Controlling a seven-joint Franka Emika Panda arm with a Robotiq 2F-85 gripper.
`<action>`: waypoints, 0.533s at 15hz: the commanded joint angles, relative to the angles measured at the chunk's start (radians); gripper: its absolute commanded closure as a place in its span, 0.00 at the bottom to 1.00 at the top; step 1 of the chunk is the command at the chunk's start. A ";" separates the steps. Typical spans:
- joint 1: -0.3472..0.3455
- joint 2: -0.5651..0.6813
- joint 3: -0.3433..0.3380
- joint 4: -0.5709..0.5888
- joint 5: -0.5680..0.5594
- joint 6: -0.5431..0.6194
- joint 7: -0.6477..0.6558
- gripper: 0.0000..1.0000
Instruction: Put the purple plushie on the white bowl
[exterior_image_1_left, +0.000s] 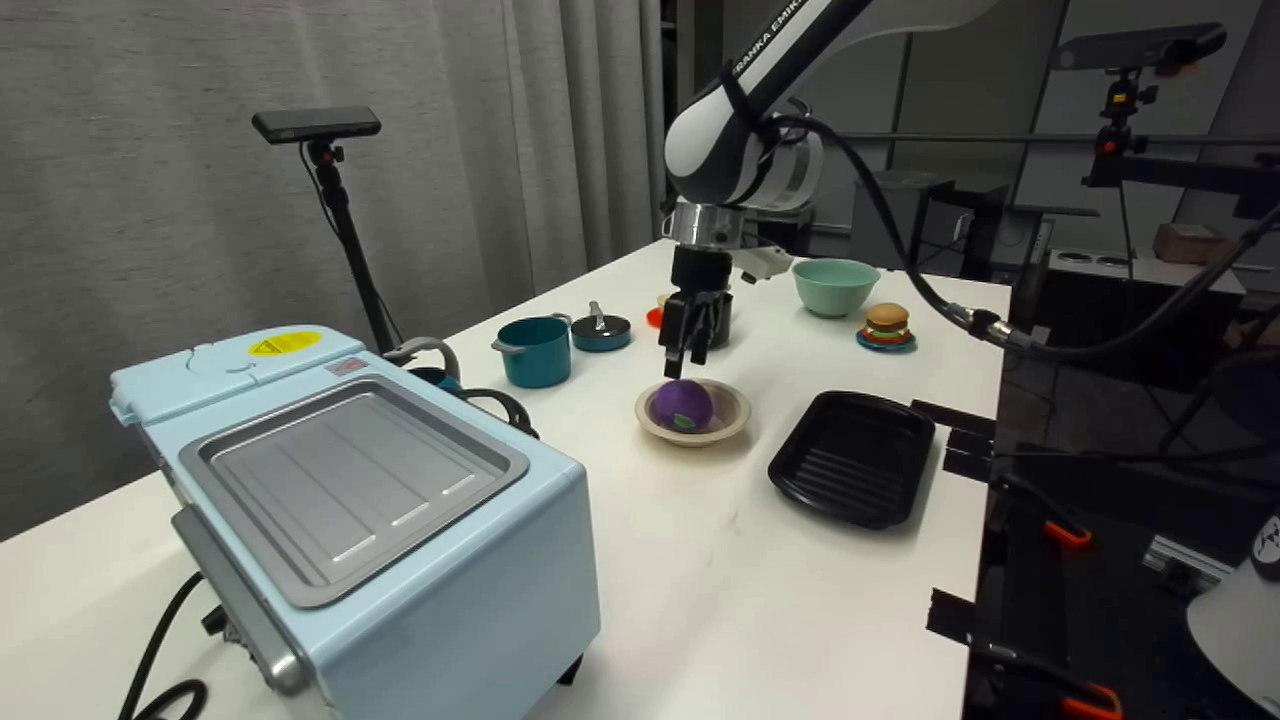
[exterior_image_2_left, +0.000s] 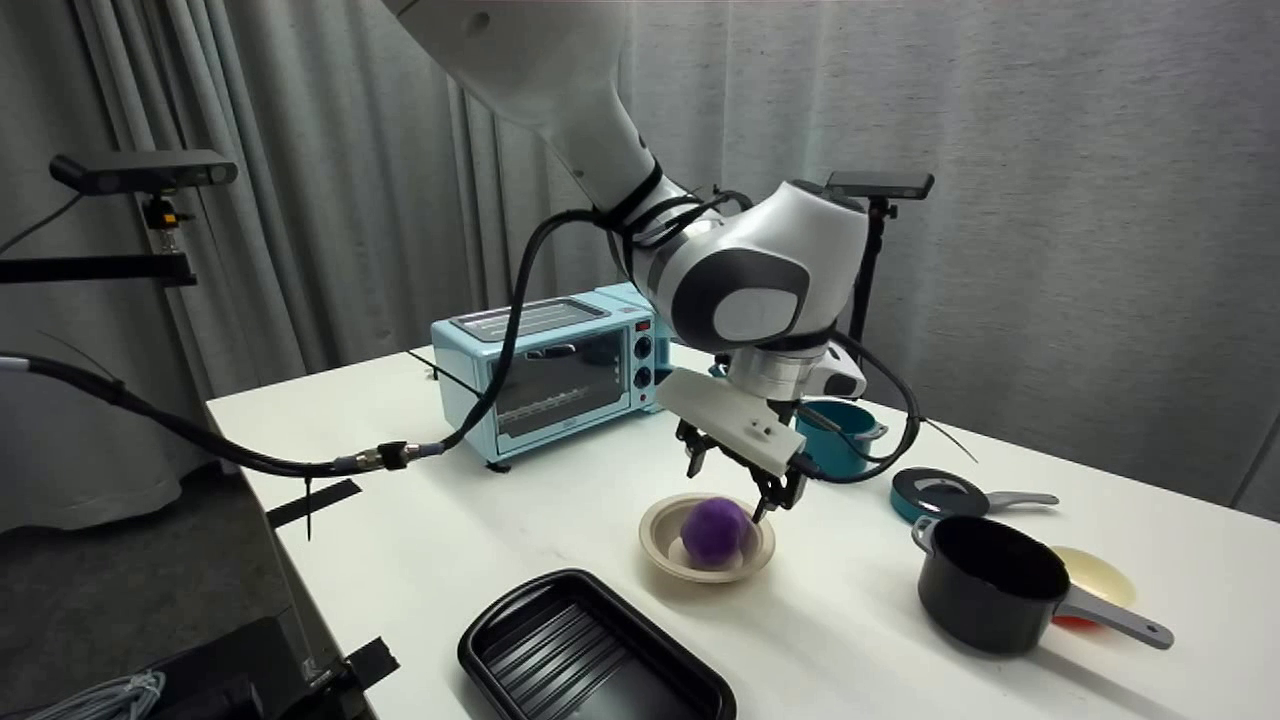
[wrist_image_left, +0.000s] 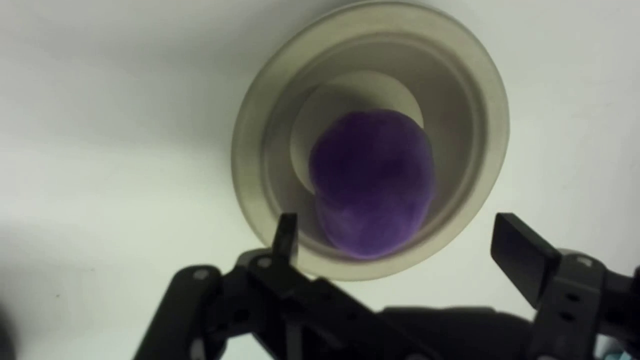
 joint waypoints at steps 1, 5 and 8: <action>-0.002 -0.049 -0.011 0.032 0.014 -0.067 0.007 0.00; 0.006 -0.098 -0.025 0.049 0.009 -0.088 0.006 0.00; 0.009 -0.141 -0.038 0.046 0.008 -0.096 0.004 0.00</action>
